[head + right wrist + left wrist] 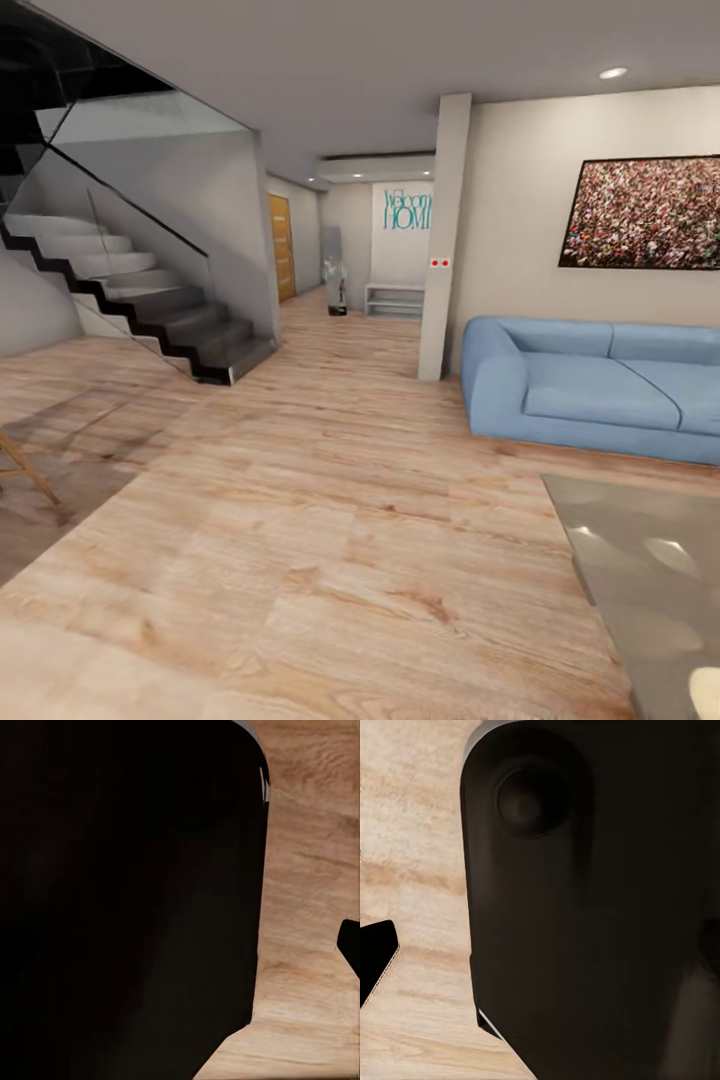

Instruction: Turn on the radio receiver that's on the table in the living room.

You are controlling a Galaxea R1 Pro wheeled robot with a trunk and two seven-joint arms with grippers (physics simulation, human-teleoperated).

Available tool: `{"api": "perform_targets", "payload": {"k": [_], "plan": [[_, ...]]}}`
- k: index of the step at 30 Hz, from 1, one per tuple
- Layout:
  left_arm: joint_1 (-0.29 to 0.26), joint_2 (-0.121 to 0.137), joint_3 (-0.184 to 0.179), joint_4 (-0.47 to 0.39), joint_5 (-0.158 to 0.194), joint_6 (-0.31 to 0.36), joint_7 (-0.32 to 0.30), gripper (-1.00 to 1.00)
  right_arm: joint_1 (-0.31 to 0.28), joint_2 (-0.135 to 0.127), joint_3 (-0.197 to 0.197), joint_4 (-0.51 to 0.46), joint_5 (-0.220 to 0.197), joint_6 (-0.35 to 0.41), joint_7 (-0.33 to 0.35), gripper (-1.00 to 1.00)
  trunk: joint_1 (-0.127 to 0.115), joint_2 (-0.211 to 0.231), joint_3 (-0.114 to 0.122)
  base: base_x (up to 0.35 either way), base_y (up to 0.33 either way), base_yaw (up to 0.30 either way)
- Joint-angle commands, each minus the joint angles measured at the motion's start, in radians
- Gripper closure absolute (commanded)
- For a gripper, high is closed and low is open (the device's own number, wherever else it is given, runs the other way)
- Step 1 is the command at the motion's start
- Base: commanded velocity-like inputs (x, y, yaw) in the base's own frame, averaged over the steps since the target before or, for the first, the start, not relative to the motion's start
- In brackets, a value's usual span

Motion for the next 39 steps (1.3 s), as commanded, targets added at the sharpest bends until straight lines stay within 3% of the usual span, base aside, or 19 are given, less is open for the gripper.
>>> {"api": "perform_targets", "payload": {"k": [1,39], "plan": [[0.0,0.0,0.0,0.0,0.0,0.0,0.0,-1.0,0.0,0.0,0.0,0.0,0.0,0.0,0.0,-1.0,0.0,0.0,0.0,0.0,0.0,-0.289],[0.0,0.0,0.0,0.0,0.0,0.0,0.0,-1.0,0.0,0.0,0.0,0.0,-0.001,0.0,0.0,-1.0,0.0,0.0,0.0,0.0,0.0,-0.288]]}}
